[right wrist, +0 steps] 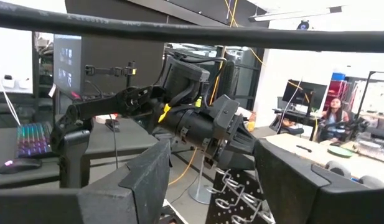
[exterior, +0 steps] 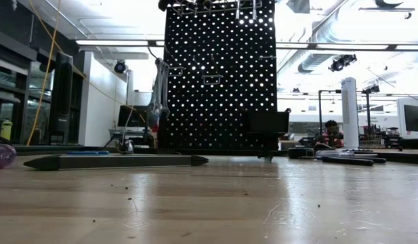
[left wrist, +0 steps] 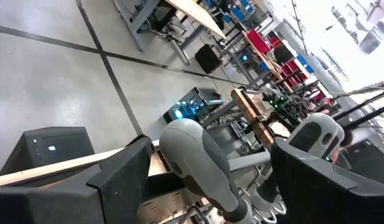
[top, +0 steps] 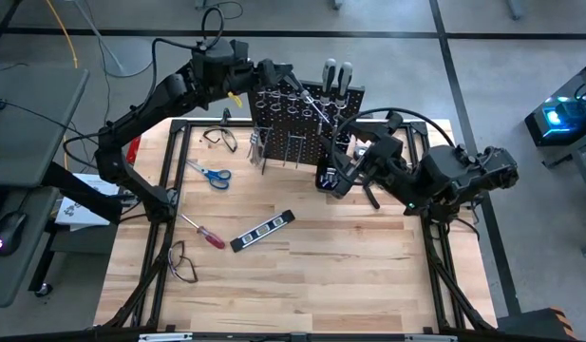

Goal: Hang tools onto peg board
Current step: Hang the gray screwdriver on the pegboard

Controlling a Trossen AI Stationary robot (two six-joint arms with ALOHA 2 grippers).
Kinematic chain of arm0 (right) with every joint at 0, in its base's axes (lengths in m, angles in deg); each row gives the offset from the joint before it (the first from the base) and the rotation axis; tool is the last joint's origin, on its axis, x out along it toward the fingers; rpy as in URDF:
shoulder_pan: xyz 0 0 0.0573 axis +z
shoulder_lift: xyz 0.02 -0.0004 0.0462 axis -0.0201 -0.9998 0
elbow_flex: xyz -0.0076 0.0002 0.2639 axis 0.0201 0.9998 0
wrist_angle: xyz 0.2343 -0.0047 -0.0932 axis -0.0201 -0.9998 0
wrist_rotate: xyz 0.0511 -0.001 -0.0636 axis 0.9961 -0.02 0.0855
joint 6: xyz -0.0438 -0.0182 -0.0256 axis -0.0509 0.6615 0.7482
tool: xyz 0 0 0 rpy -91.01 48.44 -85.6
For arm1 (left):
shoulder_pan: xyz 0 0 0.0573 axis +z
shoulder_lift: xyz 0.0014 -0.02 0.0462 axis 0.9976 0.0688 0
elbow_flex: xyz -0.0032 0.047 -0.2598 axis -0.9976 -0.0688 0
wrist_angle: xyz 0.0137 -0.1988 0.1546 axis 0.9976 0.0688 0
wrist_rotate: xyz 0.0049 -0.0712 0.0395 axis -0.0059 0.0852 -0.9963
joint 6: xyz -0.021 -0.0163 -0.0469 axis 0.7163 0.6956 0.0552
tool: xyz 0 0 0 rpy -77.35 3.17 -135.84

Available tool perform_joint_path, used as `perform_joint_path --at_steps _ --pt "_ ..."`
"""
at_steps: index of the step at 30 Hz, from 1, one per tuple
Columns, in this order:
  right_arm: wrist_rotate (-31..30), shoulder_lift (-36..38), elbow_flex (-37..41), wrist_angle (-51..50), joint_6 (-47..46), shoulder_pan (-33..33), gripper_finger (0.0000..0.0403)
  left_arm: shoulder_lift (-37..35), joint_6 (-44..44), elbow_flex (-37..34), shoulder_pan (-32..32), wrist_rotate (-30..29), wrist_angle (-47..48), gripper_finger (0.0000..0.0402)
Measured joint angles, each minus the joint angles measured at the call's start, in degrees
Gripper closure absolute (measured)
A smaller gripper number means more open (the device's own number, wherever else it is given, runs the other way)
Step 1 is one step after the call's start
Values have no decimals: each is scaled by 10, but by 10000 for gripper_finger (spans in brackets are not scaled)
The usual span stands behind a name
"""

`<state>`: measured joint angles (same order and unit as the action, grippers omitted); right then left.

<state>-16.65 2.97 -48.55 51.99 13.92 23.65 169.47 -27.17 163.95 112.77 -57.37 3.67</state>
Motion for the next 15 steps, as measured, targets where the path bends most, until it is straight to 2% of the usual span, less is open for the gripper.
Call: perform_joint_path --at_steps 8,15 --pt "1 0 0 0 -25 0 181 16 13 1 -11 -47 0 102" --pt "6 0 0 0 -37 0 181 34 14 1 -22 -60 -11 175"
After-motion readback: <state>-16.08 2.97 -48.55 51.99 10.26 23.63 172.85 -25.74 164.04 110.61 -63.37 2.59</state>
